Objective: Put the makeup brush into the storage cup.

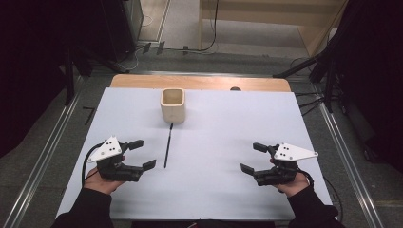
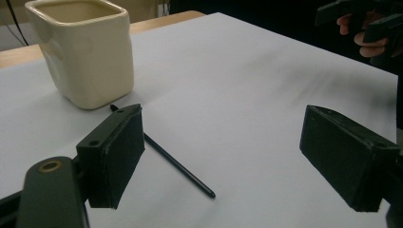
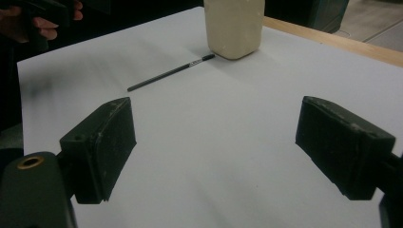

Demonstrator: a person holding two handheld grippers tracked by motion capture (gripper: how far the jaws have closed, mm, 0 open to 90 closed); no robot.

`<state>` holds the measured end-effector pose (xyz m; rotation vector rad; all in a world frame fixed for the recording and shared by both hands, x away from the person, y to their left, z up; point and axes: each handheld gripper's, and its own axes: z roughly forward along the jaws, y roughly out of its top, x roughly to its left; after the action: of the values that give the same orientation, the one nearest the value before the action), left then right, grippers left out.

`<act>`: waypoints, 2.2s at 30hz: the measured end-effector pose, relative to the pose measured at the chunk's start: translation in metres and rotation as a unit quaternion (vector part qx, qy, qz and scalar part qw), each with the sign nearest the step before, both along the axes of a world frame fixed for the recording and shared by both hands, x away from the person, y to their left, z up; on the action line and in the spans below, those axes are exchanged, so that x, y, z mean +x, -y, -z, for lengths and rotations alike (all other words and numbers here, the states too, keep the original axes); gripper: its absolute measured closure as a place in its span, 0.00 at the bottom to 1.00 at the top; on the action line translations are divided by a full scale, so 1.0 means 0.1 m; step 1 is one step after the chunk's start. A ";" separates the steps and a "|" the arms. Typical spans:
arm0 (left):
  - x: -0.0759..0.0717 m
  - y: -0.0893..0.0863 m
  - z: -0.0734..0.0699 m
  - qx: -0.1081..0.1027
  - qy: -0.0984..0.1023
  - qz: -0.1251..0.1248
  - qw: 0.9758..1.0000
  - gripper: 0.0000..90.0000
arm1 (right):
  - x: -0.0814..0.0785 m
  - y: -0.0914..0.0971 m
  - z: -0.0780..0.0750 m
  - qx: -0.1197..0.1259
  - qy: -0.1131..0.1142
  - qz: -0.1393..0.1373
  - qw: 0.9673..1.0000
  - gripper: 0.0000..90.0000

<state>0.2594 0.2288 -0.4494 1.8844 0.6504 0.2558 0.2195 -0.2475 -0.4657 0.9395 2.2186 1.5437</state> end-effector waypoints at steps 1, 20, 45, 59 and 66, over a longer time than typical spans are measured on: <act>0.00 0.00 0.00 -0.002 -0.003 0.001 1.000 0.18 | 0.00 0.00 0.00 0.000 0.000 0.000 1.000 0.16; 0.03 0.00 0.00 0.001 -0.045 -0.005 0.999 0.18 | 0.02 0.00 0.04 -0.039 -0.026 -0.006 0.999 0.16; 0.07 0.05 -0.01 0.034 -0.068 -0.046 0.996 0.19 | 0.06 -0.05 0.19 -0.131 -0.060 -0.018 0.989 0.17; 0.17 0.14 -0.01 0.045 -0.079 -0.067 0.994 0.22 | 0.10 -0.06 0.22 -0.107 -0.077 -0.022 0.991 0.18; 0.22 0.21 -0.03 0.048 -0.074 -0.104 0.991 0.23 | 0.10 -0.04 0.23 -0.104 -0.080 -0.013 0.991 0.19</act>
<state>0.2819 0.2076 -0.4466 1.9426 0.9525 0.2863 0.2298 -0.2432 -0.4884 1.0046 2.4545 1.2538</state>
